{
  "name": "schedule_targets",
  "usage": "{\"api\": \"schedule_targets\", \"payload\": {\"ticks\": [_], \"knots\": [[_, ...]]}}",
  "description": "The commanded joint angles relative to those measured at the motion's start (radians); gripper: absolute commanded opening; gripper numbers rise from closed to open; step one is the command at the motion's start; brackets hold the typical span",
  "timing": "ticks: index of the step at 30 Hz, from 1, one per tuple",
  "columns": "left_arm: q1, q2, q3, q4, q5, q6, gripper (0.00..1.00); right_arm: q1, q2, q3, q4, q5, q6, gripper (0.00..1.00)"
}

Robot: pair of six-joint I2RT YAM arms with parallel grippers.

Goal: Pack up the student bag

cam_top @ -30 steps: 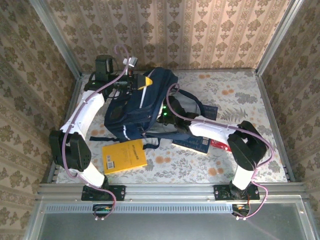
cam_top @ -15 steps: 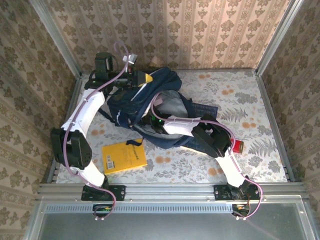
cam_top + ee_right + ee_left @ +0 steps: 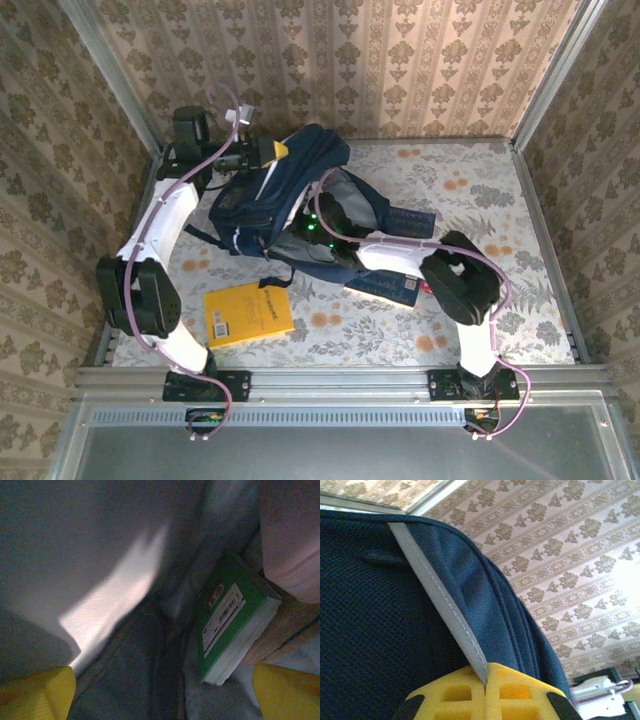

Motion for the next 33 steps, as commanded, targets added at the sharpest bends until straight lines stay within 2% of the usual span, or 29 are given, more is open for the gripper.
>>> {"api": "schedule_targets", "payload": {"ticks": [1, 8, 14, 19, 21, 22, 25, 28, 31, 33], "knots": [[0.049, -0.060, -0.019, 0.059, -0.079, 0.038, 0.00, -0.011, -0.109, -0.073, 0.060, -0.038, -0.117, 0.92], [0.070, -0.041, -0.053, -0.008, -0.244, 0.092, 0.00, -0.039, -0.338, -0.200, -0.101, 0.023, -0.262, 0.90], [0.059, 0.020, -0.052, -0.153, -0.428, 0.170, 0.00, -0.059, -0.519, -0.232, -0.438, 0.095, -0.395, 0.83], [-0.011, 0.063, -0.043, -0.275, -0.569, 0.241, 0.00, -0.100, -0.658, -0.290, -0.663, 0.169, -0.452, 0.74], [-0.039, 0.068, -0.056, -0.275, -0.602, 0.237, 0.01, -0.174, -0.712, -0.333, -0.728, 0.135, -0.409, 0.72], [-0.051, 0.070, -0.066, -0.273, -0.612, 0.230, 0.05, -0.227, -0.730, -0.346, -0.783, 0.112, -0.389, 0.72], [-0.074, 0.076, -0.107, -0.244, -0.606, 0.200, 0.10, -0.367, -0.793, -0.400, -0.920, 0.134, -0.358, 0.78], [-0.096, 0.085, -0.151, -0.197, -0.585, 0.152, 0.25, -0.520, -0.853, -0.477, -0.986, 0.164, -0.339, 0.84], [-0.114, 0.075, -0.182, -0.180, -0.607, 0.118, 0.40, -0.671, -0.861, -0.548, -1.008, 0.179, -0.301, 0.85], [-0.122, 0.052, -0.188, -0.191, -0.633, 0.129, 0.47, -0.742, -0.851, -0.585, -1.001, 0.215, -0.272, 0.86]]}}
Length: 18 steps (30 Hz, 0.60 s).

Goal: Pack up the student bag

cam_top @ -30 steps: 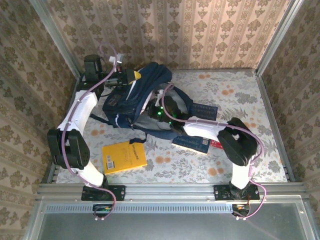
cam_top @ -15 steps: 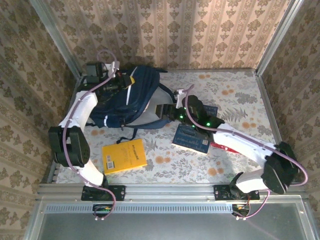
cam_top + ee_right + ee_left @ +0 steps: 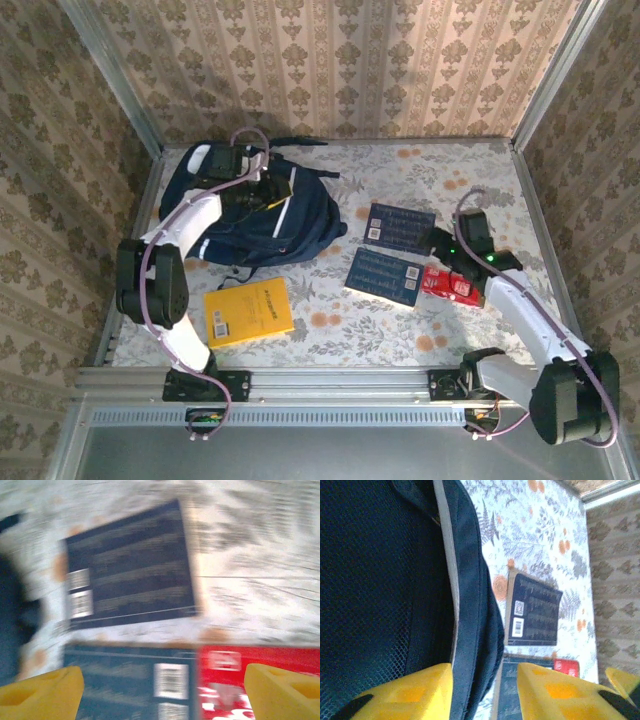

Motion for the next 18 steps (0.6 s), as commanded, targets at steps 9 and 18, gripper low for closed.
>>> {"api": "schedule_targets", "payload": {"ticks": [9, 18], "knots": [[-0.080, -0.139, 0.030, -0.106, -0.222, 0.107, 0.67, -0.283, 0.163, -0.116, 0.082, -0.043, 0.123, 0.87], [-0.164, -0.213, 0.074, -0.188, -0.386, 0.238, 0.73, -0.243, 0.233, -0.161, 0.103, -0.227, 0.146, 0.86]]}}
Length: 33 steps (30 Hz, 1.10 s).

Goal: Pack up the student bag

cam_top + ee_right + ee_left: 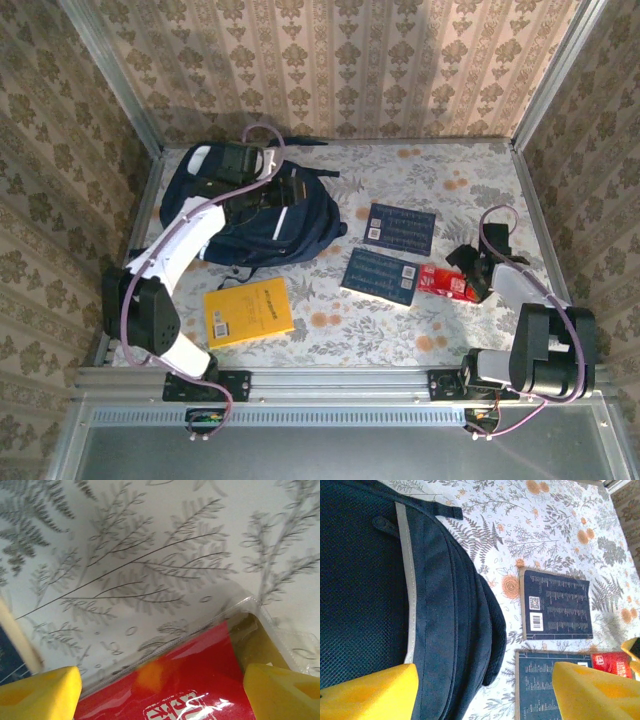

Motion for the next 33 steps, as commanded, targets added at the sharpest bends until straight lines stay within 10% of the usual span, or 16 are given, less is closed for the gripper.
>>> {"api": "schedule_targets", "payload": {"ticks": [1, 14, 25, 33], "knots": [[-0.016, -0.036, 0.035, -0.045, -0.079, 0.077, 0.73, 0.043, -0.002, -0.055, -0.009, -0.150, 0.045, 0.86], [-0.082, -0.008, 0.044, -0.059, -0.075, 0.131, 0.74, 0.450, -0.236, -0.096, -0.236, -0.201, 0.168, 0.86], [-0.156, 0.133, 0.036, 0.023, 0.270, 0.023, 0.70, 0.460, -0.285, -0.091, -0.288, -0.084, 0.061, 0.85], [-0.244, 0.314, 0.016, 0.108, 0.436, -0.091, 0.70, 0.454, -0.166, -0.137, -0.076, -0.224, 0.053, 0.80]]}}
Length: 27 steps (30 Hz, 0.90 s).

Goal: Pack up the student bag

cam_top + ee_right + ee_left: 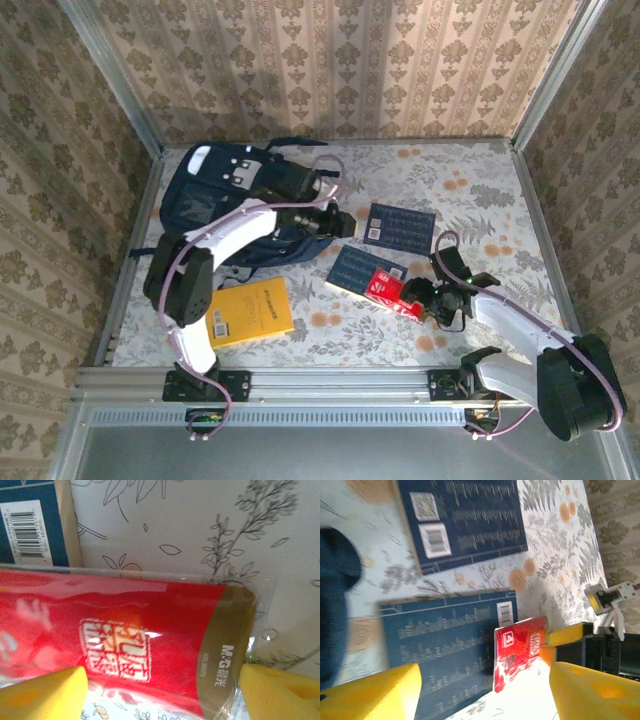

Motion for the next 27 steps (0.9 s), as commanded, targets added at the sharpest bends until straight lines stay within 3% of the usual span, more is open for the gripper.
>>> {"api": "schedule_targets", "payload": {"ticks": [1, 5, 14, 20, 27], "knots": [[-0.026, 0.048, -0.008, 0.046, 0.109, -0.062, 0.70, -0.003, 0.030, -0.032, 0.122, -0.076, 0.003, 0.79], [-0.073, 0.112, 0.003, 0.051, 0.143, -0.068, 0.68, -0.004, 0.039, -0.043, 0.194, -0.122, 0.030, 0.77], [-0.113, 0.171, 0.036, -0.057, 0.078, 0.012, 0.65, -0.004, 0.062, -0.056, 0.232, -0.145, 0.037, 0.76], [-0.132, 0.237, 0.046, -0.036, 0.201, -0.011, 0.62, -0.004, 0.078, -0.058, 0.254, -0.150, 0.038, 0.76], [-0.143, 0.269, 0.038, 0.032, 0.313, -0.052, 0.34, -0.004, 0.094, -0.058, 0.276, -0.151, 0.049, 0.76]]}}
